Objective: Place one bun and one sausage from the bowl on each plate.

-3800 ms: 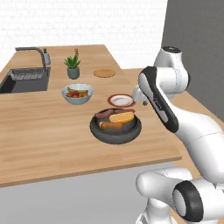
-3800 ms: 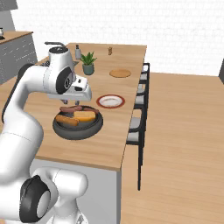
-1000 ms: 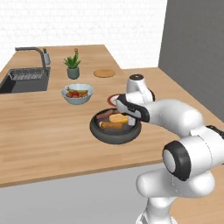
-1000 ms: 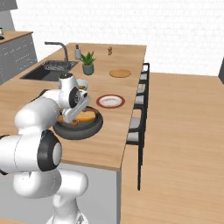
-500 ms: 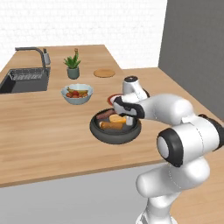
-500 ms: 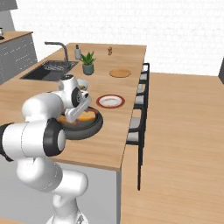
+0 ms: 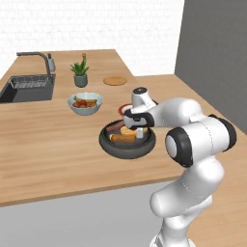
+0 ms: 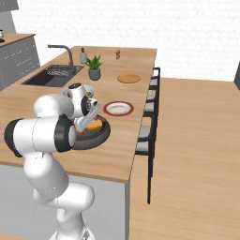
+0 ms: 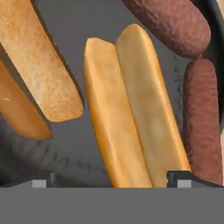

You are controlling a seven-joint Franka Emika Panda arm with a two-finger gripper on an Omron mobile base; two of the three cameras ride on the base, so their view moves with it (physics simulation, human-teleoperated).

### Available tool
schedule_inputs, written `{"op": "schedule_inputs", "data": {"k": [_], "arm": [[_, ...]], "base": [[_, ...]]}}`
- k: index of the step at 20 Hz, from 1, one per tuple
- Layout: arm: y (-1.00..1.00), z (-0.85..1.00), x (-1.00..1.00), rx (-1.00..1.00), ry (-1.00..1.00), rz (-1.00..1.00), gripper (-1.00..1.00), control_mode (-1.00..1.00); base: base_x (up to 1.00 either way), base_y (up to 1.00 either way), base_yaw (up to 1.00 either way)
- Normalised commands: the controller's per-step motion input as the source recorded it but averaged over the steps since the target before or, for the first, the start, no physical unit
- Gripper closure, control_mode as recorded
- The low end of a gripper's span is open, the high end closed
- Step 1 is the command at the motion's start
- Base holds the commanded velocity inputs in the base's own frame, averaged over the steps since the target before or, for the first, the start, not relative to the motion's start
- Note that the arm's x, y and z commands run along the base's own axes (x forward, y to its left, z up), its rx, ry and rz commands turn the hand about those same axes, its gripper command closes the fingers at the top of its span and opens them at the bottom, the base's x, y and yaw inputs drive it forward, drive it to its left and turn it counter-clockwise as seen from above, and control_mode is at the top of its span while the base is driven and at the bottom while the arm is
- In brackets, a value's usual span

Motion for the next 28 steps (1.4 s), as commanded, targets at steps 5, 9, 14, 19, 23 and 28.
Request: {"op": "schedule_inputs", "data": {"k": [5,9,14,19,23,28], "arm": [[0.0,-0.11,0.51,-0.01,0.0,0.0,-1.0,-1.0],[-0.07,-0.32,0.29,-0.04,0.01,-0.03,-1.0,-1.0],[-0.09,-0.49,0.0,-0.06,0.01,-0.02,1.0,-1.0],[0.0,-0.08,-0.18,-0.01,0.0,-0.03,1.0,-1.0],[0.0,0.45,-0.73,0.01,-0.02,-0.06,1.0,-1.0],[0.0,1.0,-0.99,0.09,-0.05,-0.14,1.0,-1.0]], "base": [[0.0,0.0,0.0],[0.0,0.0,0.0],[0.0,0.0,0.0],[0.0,0.0,0.0],[0.0,0.0,0.0],[0.0,0.0,0.0]]}}
